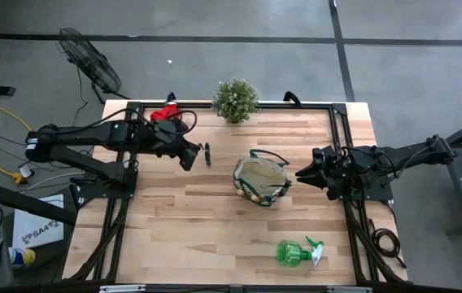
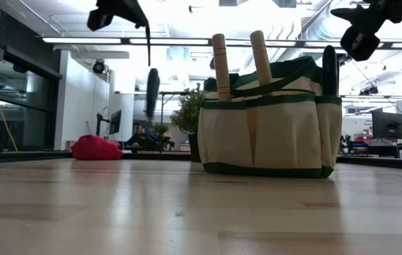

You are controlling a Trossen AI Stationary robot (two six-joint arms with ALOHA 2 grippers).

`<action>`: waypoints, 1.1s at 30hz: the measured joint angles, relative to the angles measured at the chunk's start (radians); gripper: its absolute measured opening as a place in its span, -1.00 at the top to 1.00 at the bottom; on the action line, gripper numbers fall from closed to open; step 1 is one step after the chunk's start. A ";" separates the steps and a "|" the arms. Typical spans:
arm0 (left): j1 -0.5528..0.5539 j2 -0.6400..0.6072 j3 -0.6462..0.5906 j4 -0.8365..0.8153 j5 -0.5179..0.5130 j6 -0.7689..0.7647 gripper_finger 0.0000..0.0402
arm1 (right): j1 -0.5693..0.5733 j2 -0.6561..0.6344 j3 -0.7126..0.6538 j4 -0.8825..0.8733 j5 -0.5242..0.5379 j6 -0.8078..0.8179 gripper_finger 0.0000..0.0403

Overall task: Pick & Place Garden tools in Gardening bag
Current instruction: Put the green shear scissors into the brown gardening bag

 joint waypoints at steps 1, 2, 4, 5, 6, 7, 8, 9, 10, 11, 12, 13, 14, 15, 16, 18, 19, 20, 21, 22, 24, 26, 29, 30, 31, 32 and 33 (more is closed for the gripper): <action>0.000 0.002 -0.001 0.003 0.017 0.018 1.00 | 0.000 0.000 0.000 0.000 0.000 0.000 0.49; 0.000 0.002 -0.003 0.008 0.035 0.031 1.00 | 0.000 0.000 0.000 0.000 0.000 0.000 0.49; 0.002 0.001 -0.002 0.039 0.066 0.062 1.00 | 0.000 0.000 0.000 0.000 0.000 0.000 0.49; 0.002 0.001 -0.002 0.049 0.069 0.076 1.00 | 0.000 0.000 0.000 0.000 0.000 0.000 0.49; 0.002 0.001 -0.002 0.052 0.081 0.090 1.00 | 0.000 0.000 0.000 0.000 0.000 0.000 0.49; 0.002 0.001 -0.002 0.055 0.092 0.106 1.00 | 0.000 0.000 0.000 0.000 0.000 0.000 0.49; 0.002 0.001 -0.002 0.059 0.103 0.124 1.00 | 0.000 0.000 0.000 0.000 0.000 0.000 0.49; 0.002 0.001 -0.002 0.066 0.119 0.144 1.00 | 0.000 0.000 0.000 0.000 0.000 0.000 0.49; 0.002 0.001 -0.002 0.077 0.129 0.163 1.00 | 0.000 0.000 0.000 0.000 0.000 0.000 0.49; 0.002 0.001 -0.002 0.091 0.143 0.181 1.00 | 0.000 0.000 0.000 0.000 0.000 0.000 0.49; 0.002 0.001 -0.002 0.100 0.156 0.196 1.00 | 0.000 0.000 0.000 0.000 0.000 0.000 0.49; 0.002 0.001 -0.002 0.105 0.164 0.210 1.00 | 0.000 0.000 0.000 0.000 0.000 0.000 0.49; 0.002 0.001 -0.002 0.111 0.169 0.221 1.00 | 0.000 0.000 0.000 0.000 0.000 0.000 0.49; 0.002 0.001 -0.002 0.119 0.171 0.233 1.00 | 0.000 0.000 0.000 0.000 0.000 0.000 0.49; 0.002 0.001 -0.002 0.128 0.173 0.242 1.00 | 0.000 0.000 0.000 0.000 0.000 0.000 0.49; 0.002 0.001 -0.002 0.149 0.187 0.260 1.00 | 0.000 0.000 0.000 0.000 0.000 0.000 0.49; 0.002 0.001 -0.002 0.156 0.190 0.266 1.00 | 0.000 0.000 0.000 0.000 0.000 0.000 0.49; 0.002 0.001 -0.002 0.162 0.190 0.269 1.00 | 0.000 0.000 0.000 0.000 0.000 0.000 0.49; 0.002 0.001 -0.002 0.167 0.190 0.275 1.00 | 0.000 0.000 0.000 0.000 0.000 0.000 0.49; 0.002 0.001 -0.002 0.172 0.192 0.284 1.00 | 0.000 0.000 0.000 0.000 0.000 0.000 0.49; 0.002 0.001 -0.002 0.196 0.196 0.294 1.00 | 0.000 0.000 0.000 0.000 0.000 0.000 0.49; 0.002 0.001 -0.001 0.218 0.197 0.305 1.00 | 0.000 0.000 0.000 0.000 0.000 0.000 0.49; 0.002 0.006 0.023 0.213 0.195 0.333 1.00 | 0.000 0.000 0.000 0.000 0.000 0.000 0.49; 0.002 0.015 0.037 0.215 0.192 0.344 1.00 | 0.000 0.000 0.000 0.000 0.000 0.000 0.49; 0.002 0.020 0.051 0.216 0.189 0.355 1.00 | 0.000 0.000 0.000 0.000 0.000 0.000 0.49; 0.002 0.026 0.062 0.207 0.188 0.366 1.00 | 0.000 0.000 0.000 0.000 0.000 0.000 0.49; 0.002 0.035 0.076 0.197 0.187 0.377 1.00 | 0.000 0.000 0.000 0.000 0.000 0.000 0.49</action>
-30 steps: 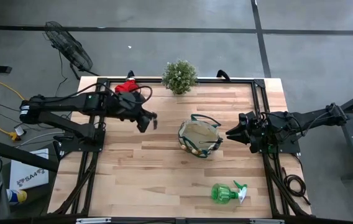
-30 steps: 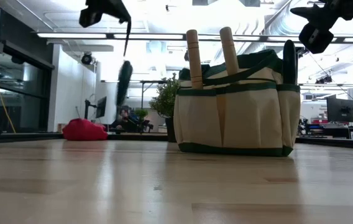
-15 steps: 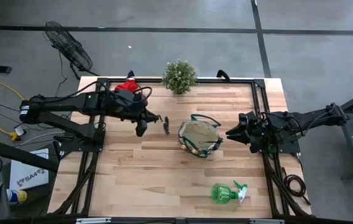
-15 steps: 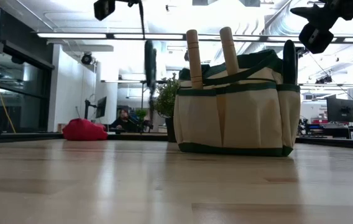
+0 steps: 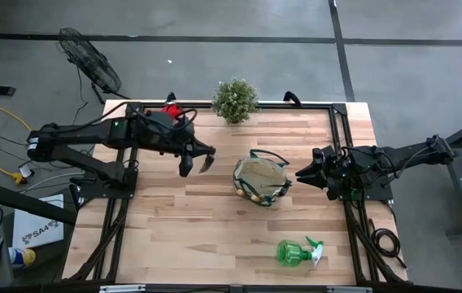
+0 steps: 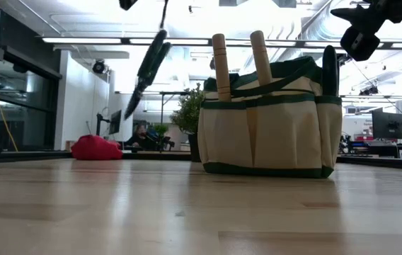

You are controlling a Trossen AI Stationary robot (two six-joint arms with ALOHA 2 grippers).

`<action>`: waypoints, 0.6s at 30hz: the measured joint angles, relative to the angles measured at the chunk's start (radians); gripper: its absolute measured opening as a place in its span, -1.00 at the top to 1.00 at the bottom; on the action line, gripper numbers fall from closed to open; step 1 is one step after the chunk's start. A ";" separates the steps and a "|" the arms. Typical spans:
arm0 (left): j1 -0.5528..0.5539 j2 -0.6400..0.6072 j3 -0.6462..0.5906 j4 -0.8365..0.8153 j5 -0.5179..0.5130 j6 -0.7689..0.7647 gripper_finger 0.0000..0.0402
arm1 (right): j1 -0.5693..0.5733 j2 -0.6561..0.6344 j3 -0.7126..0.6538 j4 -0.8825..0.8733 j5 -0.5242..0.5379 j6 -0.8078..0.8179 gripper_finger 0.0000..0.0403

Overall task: Pick & Place Garden tools in Gardening bag
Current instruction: Put the green shear scissors into the brown gardening bag

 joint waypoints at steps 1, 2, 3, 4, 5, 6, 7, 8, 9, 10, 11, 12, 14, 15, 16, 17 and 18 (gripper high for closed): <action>0.000 0.011 0.016 0.001 -0.001 0.012 1.00 | 0.000 0.000 0.000 0.000 0.000 0.000 0.49; 0.000 0.020 0.031 0.010 -0.001 0.020 1.00 | 0.000 0.000 0.000 0.000 0.000 0.000 0.49; 0.000 0.029 0.044 0.011 -0.001 0.030 1.00 | 0.000 0.000 0.000 0.000 0.000 0.000 0.49; 0.000 0.039 0.058 0.007 -0.002 0.041 1.00 | 0.000 0.000 0.000 0.000 0.000 0.000 0.49; 0.000 0.051 0.072 0.007 -0.002 0.049 1.00 | 0.000 0.000 0.000 -0.001 0.000 0.000 0.49; 0.000 0.062 0.086 0.010 -0.002 0.060 1.00 | 0.000 0.000 0.000 -0.001 0.000 0.000 0.49; 0.000 0.072 0.096 0.009 -0.002 0.069 1.00 | 0.000 0.000 0.000 -0.001 0.000 0.000 0.49; 0.000 0.083 0.106 0.006 -0.003 0.074 1.00 | 0.000 0.000 0.000 0.000 0.000 0.000 0.49; 0.000 0.094 0.117 0.012 -0.003 0.080 1.00 | 0.000 0.000 0.000 0.000 0.000 0.000 0.49; 0.000 0.102 0.127 0.020 -0.003 0.088 1.00 | 0.000 0.000 0.000 0.000 0.000 0.000 0.49; 0.000 0.111 0.134 0.021 -0.003 0.095 1.00 | 0.000 0.000 0.000 0.000 0.000 0.000 0.49; 0.000 0.122 0.141 0.021 -0.003 0.099 1.00 | 0.000 0.000 0.000 0.000 0.000 0.000 0.49; 0.000 0.140 0.153 0.038 -0.003 0.102 1.00 | 0.000 0.000 0.000 0.000 0.000 0.000 0.49; 0.000 0.148 0.155 0.042 0.000 0.102 1.00 | 0.000 0.000 0.000 0.000 0.000 0.000 0.49; 0.000 0.156 0.158 0.051 0.007 0.102 1.00 | 0.000 0.000 0.000 0.000 0.000 0.000 0.49; 0.000 0.162 0.161 0.071 0.013 0.102 1.00 | 0.000 0.000 0.000 0.000 0.000 0.000 0.49; 0.000 0.165 0.162 0.082 0.020 0.102 1.00 | 0.000 0.000 0.000 0.000 0.000 0.000 0.49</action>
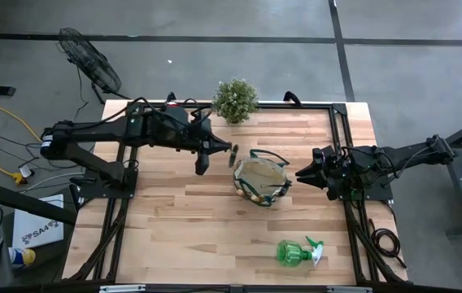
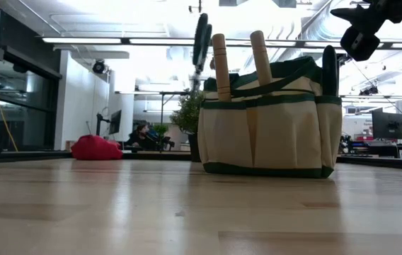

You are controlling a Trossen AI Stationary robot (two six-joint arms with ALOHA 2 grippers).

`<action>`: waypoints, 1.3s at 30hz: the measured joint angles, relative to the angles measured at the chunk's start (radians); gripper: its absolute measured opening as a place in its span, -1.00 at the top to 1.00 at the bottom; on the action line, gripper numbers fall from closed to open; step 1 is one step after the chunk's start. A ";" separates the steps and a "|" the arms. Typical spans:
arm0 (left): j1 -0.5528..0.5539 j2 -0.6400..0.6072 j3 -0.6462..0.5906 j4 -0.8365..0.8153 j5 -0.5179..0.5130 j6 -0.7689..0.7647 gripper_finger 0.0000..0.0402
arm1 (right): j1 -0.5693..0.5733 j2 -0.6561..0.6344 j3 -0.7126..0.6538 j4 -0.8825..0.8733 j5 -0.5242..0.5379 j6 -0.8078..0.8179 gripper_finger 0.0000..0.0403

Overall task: Pick & Place Garden tools in Gardening bag
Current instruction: Put the green shear scissors into the brown gardening bag

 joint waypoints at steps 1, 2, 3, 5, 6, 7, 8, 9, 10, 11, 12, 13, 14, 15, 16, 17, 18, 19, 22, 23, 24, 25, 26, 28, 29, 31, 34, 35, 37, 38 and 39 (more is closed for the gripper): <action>0.000 0.005 0.000 0.003 0.009 0.000 1.00 | 0.000 0.000 0.000 -0.001 0.000 0.000 0.49; 0.000 0.011 0.000 0.017 0.013 0.000 1.00 | 0.000 0.000 0.000 -0.002 0.000 0.000 0.49; 0.000 0.017 0.001 0.030 0.014 0.000 1.00 | 0.000 0.000 0.000 -0.001 0.000 0.000 0.49; 0.000 0.021 0.000 0.033 0.021 0.000 1.00 | 0.000 0.000 0.000 -0.001 0.000 0.000 0.49; 0.000 0.021 0.000 0.039 0.028 -0.001 1.00 | 0.000 0.000 0.000 -0.001 0.000 0.000 0.49; 0.000 0.025 0.001 0.054 0.031 -0.002 1.00 | 0.000 0.000 0.000 -0.001 0.000 0.000 0.49; 0.000 0.028 0.003 0.066 0.032 -0.002 1.00 | 0.000 0.000 0.000 -0.001 0.000 0.000 0.49; 0.000 0.029 0.002 0.064 0.033 -0.003 1.00 | 0.000 0.000 0.000 -0.001 0.000 0.000 0.49; 0.000 0.030 0.002 0.057 0.034 -0.004 1.00 | 0.000 0.000 0.000 -0.001 0.000 0.000 0.49; 0.000 0.031 0.001 0.055 0.034 -0.004 1.00 | 0.000 0.000 0.000 -0.001 0.000 0.000 0.49; 0.000 0.031 0.000 0.056 0.034 -0.004 1.00 | 0.000 0.000 0.000 -0.001 0.000 0.000 0.49; 0.000 0.031 0.000 0.059 0.033 -0.004 1.00 | 0.000 0.000 0.000 -0.001 0.000 0.000 0.49; 0.000 0.031 0.000 0.064 0.033 -0.004 1.00 | 0.000 0.000 0.000 -0.001 0.000 0.000 0.49; 0.000 0.031 0.000 0.067 0.033 -0.004 1.00 | 0.000 0.000 0.000 -0.001 0.000 0.000 0.49; 0.000 0.031 0.000 0.071 0.032 -0.004 1.00 | 0.000 0.000 0.000 -0.001 0.000 0.000 0.49; 0.000 0.031 0.000 0.076 0.031 -0.004 1.00 | 0.000 0.000 0.000 -0.001 0.000 0.000 0.49; 0.000 0.031 0.000 0.084 0.031 -0.004 1.00 | 0.000 0.000 0.000 -0.001 0.000 0.000 0.49; 0.000 0.031 0.000 0.093 0.031 -0.004 1.00 | 0.000 0.000 0.000 -0.001 0.000 0.000 0.49; 0.000 0.032 0.000 0.097 0.031 -0.003 1.00 | 0.000 0.000 0.000 -0.001 0.000 0.000 0.49; 0.000 0.040 0.000 0.100 0.030 0.002 1.00 | 0.000 0.000 0.000 -0.001 0.000 0.000 0.49; 0.000 0.044 0.000 0.103 0.030 0.010 1.00 | 0.000 0.000 0.000 0.000 0.000 0.000 0.49; 0.000 0.047 0.000 0.101 0.031 0.014 1.00 | 0.000 0.000 0.000 -0.001 0.000 0.000 0.49; 0.000 0.048 -0.002 0.100 0.030 0.015 1.00 | 0.000 0.000 0.000 0.000 0.000 0.000 0.49; 0.000 0.057 0.000 0.129 0.031 0.015 1.00 | 0.000 0.000 0.000 0.000 0.000 0.000 0.49; 0.000 0.060 0.001 0.143 0.032 0.015 1.00 | 0.000 0.000 0.000 0.000 0.000 0.000 0.49; 0.000 0.063 -0.001 0.150 0.043 0.015 1.00 | 0.000 0.000 0.000 -0.001 0.000 0.000 0.49; 0.000 0.071 0.000 0.187 0.055 0.022 1.00 | 0.000 0.000 0.000 -0.001 0.000 0.000 0.49; 0.000 0.071 0.000 0.184 0.056 0.022 1.00 | 0.000 0.000 0.000 -0.001 0.000 0.000 0.49; 0.000 0.071 0.000 0.185 0.057 0.022 1.00 | 0.000 0.000 0.000 -0.001 0.000 0.000 0.49; 0.000 0.071 0.000 0.185 0.058 0.022 1.00 | 0.000 0.000 0.000 -0.001 0.000 0.000 0.49; 0.000 0.071 0.000 0.185 0.058 0.022 1.00 | 0.000 0.000 0.000 -0.001 0.000 0.000 0.49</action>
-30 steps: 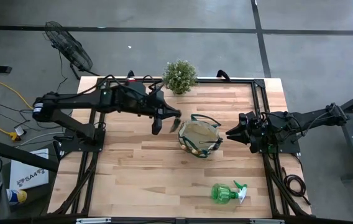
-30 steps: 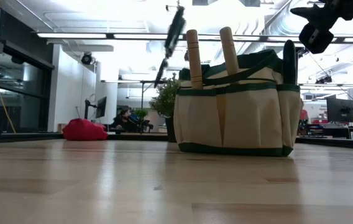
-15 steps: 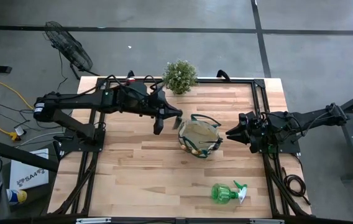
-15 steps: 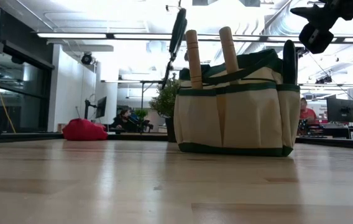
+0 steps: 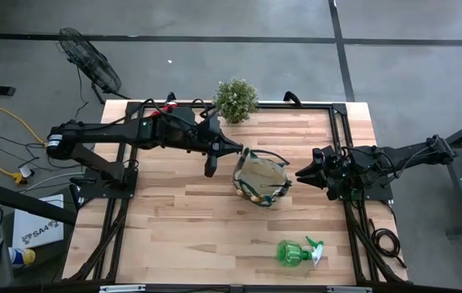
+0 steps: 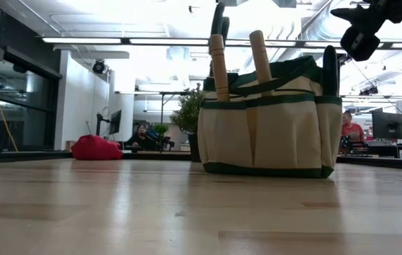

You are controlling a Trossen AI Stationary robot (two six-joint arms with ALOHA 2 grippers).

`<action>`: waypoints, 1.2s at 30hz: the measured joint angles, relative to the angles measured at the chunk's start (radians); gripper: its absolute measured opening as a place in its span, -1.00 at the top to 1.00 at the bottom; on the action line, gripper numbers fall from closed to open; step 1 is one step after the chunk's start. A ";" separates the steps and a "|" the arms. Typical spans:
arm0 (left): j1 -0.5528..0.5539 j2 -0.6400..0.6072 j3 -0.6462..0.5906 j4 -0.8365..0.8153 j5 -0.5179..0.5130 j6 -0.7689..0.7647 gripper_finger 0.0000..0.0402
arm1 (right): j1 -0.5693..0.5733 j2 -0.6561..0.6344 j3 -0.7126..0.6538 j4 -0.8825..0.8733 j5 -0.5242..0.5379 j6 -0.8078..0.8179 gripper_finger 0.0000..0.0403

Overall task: Pick & Place Garden tools in Gardening bag
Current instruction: Put the green shear scissors into the brown gardening bag

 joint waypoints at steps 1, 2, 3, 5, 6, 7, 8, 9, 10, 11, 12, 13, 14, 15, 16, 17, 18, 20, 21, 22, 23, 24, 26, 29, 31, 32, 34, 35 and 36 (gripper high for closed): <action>0.000 0.000 0.000 0.000 0.000 0.000 1.00 | 0.000 0.000 0.000 0.000 0.000 0.000 0.49; 0.000 0.000 0.000 -0.001 0.000 0.000 1.00 | 0.000 0.000 0.000 0.000 0.000 0.000 0.49; 0.000 0.000 0.000 -0.001 0.001 0.000 1.00 | 0.000 0.000 0.000 0.000 0.000 0.000 0.49; 0.000 0.000 0.000 -0.005 0.002 0.000 1.00 | 0.000 0.000 0.000 0.000 0.000 0.000 0.49; 0.000 0.000 0.000 -0.008 0.002 0.000 1.00 | 0.000 0.000 0.000 0.000 0.000 0.000 0.49; 0.000 0.000 0.000 -0.010 0.002 0.000 1.00 | 0.000 0.000 0.000 0.000 0.000 0.000 0.49; 0.000 0.000 0.000 -0.013 0.002 0.000 1.00 | 0.000 0.000 0.000 0.000 0.000 0.000 0.49; 0.000 0.000 0.000 -0.016 0.002 0.000 1.00 | 0.000 0.000 0.000 0.000 0.000 0.000 0.49; 0.000 0.000 0.000 -0.017 0.002 0.000 1.00 | 0.000 0.000 0.000 0.000 0.000 0.000 0.49; 0.000 0.000 0.000 -0.017 0.002 0.000 1.00 | 0.000 0.000 0.000 0.000 0.000 0.000 0.49; 0.000 0.000 0.000 -0.016 0.002 0.001 1.00 | 0.000 0.000 0.000 0.000 0.000 0.000 0.49; 0.000 0.000 0.000 -0.016 0.002 0.005 1.00 | 0.000 0.000 0.000 0.000 0.000 0.000 0.49; 0.000 0.000 0.000 -0.016 0.002 0.013 1.00 | 0.000 0.000 0.000 0.000 0.000 0.000 0.49; 0.000 0.003 0.000 -0.016 0.002 0.017 1.00 | 0.000 0.000 0.000 0.000 0.000 0.000 0.49; 0.000 0.008 0.000 -0.011 0.003 0.018 1.00 | 0.000 0.000 0.000 0.000 0.000 0.000 0.49; 0.000 0.010 0.000 -0.009 0.005 0.018 1.00 | 0.000 0.000 0.000 0.000 0.000 0.000 0.49; 0.000 0.012 0.000 -0.012 0.011 0.018 1.00 | 0.000 0.000 0.000 0.000 0.000 0.000 0.49; 0.000 0.017 0.000 -0.003 0.017 0.018 1.00 | 0.000 0.000 0.000 0.000 0.000 0.000 0.49; 0.000 0.022 0.001 0.009 0.019 0.018 1.00 | 0.000 0.000 0.000 0.001 0.000 0.000 0.49; 0.000 0.026 0.001 0.013 0.020 0.018 1.00 | 0.000 0.000 0.000 0.001 0.000 0.000 0.49; 0.000 0.028 0.000 0.008 0.025 0.018 1.00 | 0.000 0.000 0.000 0.000 0.000 0.000 0.49; 0.000 0.028 -0.002 0.007 0.030 0.018 1.00 | 0.000 0.000 0.000 0.001 0.000 0.000 0.49; 0.000 0.028 -0.002 0.023 0.032 0.018 1.00 | 0.000 0.000 0.000 0.001 0.000 0.000 0.49; 0.000 0.027 -0.001 0.030 0.032 0.018 1.00 | 0.000 0.000 0.000 0.001 0.000 0.000 0.49; 0.000 0.027 -0.001 0.029 0.032 0.018 1.00 | 0.000 0.000 0.000 0.001 0.000 0.000 0.49; 0.000 0.027 -0.001 0.030 0.032 0.018 1.00 | 0.000 0.000 0.000 0.001 0.000 0.000 0.49; 0.000 0.027 -0.001 0.031 0.032 0.018 1.00 | 0.000 0.000 0.000 0.001 0.000 0.000 0.49; 0.000 0.027 -0.001 0.030 0.032 0.018 1.00 | 0.000 0.000 0.000 0.001 0.000 0.000 0.49; 0.000 0.027 -0.001 0.030 0.032 0.018 1.00 | 0.000 0.000 0.000 0.001 0.000 0.000 0.49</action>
